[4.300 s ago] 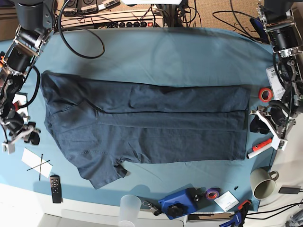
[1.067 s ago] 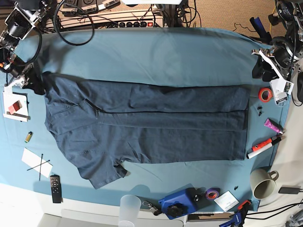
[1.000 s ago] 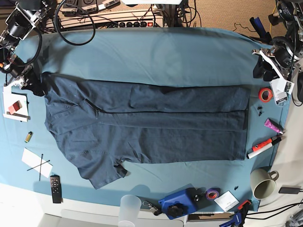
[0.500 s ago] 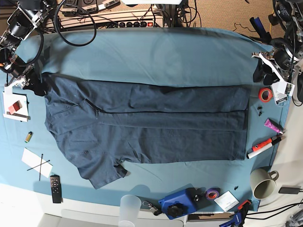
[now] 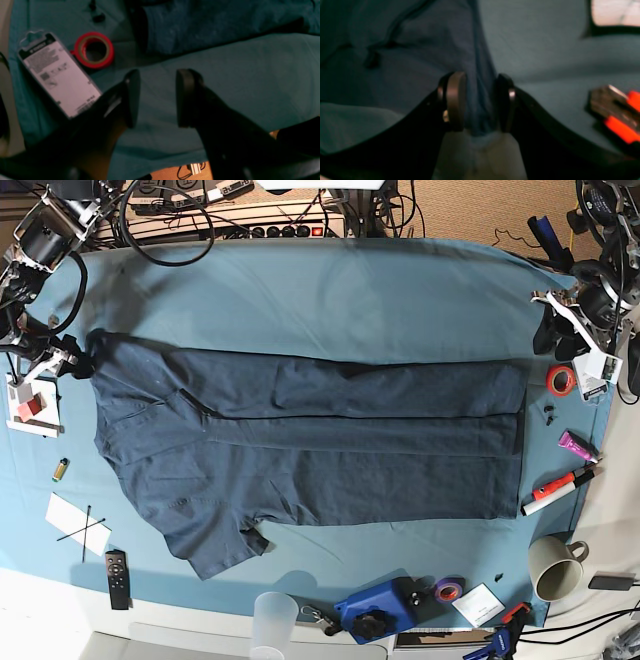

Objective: Fold the T-shirt properly
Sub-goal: 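Grasp the folded edge at each side with both grippers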

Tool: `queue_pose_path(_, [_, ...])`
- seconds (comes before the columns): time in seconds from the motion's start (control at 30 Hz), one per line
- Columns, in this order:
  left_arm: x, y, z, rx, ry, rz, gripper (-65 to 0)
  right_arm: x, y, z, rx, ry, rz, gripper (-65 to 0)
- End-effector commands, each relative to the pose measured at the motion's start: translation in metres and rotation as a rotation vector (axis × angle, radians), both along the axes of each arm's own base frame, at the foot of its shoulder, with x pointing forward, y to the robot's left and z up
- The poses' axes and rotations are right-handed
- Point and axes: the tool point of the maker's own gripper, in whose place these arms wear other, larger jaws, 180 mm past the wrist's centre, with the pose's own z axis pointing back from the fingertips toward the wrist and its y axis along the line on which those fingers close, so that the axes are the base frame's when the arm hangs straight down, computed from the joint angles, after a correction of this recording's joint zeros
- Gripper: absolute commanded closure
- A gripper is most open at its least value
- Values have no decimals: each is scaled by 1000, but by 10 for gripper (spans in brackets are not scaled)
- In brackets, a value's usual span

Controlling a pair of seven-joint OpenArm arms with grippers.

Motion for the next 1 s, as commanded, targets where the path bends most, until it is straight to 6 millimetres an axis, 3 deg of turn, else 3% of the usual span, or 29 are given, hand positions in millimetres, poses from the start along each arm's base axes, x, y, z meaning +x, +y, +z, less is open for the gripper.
queue_pose_path(0.0, [5, 1, 11, 6, -38, -8, -243, 1, -11, 9, -44, -7, 2, -216])
queue_pose_path(0.2, [6, 1, 11, 5, -41, -8, -243, -15, 20, -23, -17, 93, 87, -216])
queue_pose_path(0.43, [5, 0, 11, 1, -42, -6, -243, -15, 44, -35, -9, 137, 182, -217])
queue_pose_path(0.63, [12, -10, 13, -21, -76, -18, -243, -15, 44, -35, -13, 142, 191, -217])
queue_pose_path(0.77, [31, -23, 8, 26, -99, -63, -243, -15, 44, -35, -12, 143, 191, -217])
queue_pose_path(0.97, [59, -21, -16, 31, -40, -10, -273, -17, 42, -37, -25, 158, 188, -217])
